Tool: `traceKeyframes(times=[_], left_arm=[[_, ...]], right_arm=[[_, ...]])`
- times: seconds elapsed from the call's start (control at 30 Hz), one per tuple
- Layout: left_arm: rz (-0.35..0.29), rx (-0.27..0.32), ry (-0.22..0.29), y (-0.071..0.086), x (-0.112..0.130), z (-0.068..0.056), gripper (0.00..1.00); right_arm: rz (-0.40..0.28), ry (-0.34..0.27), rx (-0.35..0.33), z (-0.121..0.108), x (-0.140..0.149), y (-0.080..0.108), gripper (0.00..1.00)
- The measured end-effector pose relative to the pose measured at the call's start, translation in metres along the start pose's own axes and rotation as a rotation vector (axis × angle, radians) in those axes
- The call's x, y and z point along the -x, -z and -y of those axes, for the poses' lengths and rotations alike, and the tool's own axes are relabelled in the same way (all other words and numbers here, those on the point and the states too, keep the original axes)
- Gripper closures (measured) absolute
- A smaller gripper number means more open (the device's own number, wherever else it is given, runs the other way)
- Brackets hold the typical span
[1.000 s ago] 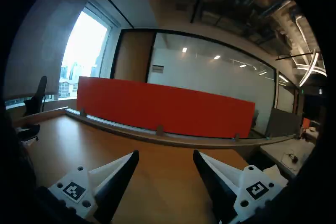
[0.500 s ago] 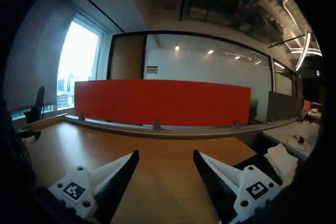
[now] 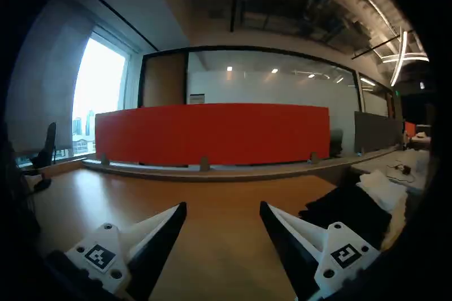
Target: Fold towel
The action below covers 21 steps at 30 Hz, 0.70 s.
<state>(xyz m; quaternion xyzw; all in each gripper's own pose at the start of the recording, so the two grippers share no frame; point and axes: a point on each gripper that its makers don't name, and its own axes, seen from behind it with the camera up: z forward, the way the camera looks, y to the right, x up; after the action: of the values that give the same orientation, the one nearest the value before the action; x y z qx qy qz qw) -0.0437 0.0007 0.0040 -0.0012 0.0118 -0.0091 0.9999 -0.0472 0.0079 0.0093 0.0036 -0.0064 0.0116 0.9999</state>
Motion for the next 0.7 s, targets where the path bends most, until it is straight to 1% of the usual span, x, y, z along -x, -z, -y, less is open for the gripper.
traceKeyframes(times=[0.1,0.4,0.7], left_arm=[[0.000,0.000,0.000,0.000,0.000,0.000,0.06],[0.000,0.000,0.000,0.000,0.000,0.000,0.06],[0.000,0.000,0.000,0.000,0.000,0.000,0.06]], right_arm=[[0.005,-0.005,-0.002,-0.001,0.008,0.002,0.00],[-0.001,-0.032,0.014,-0.007,0.018,0.001,0.00],[0.006,-0.038,0.014,-0.003,0.028,-0.003,0.00]])
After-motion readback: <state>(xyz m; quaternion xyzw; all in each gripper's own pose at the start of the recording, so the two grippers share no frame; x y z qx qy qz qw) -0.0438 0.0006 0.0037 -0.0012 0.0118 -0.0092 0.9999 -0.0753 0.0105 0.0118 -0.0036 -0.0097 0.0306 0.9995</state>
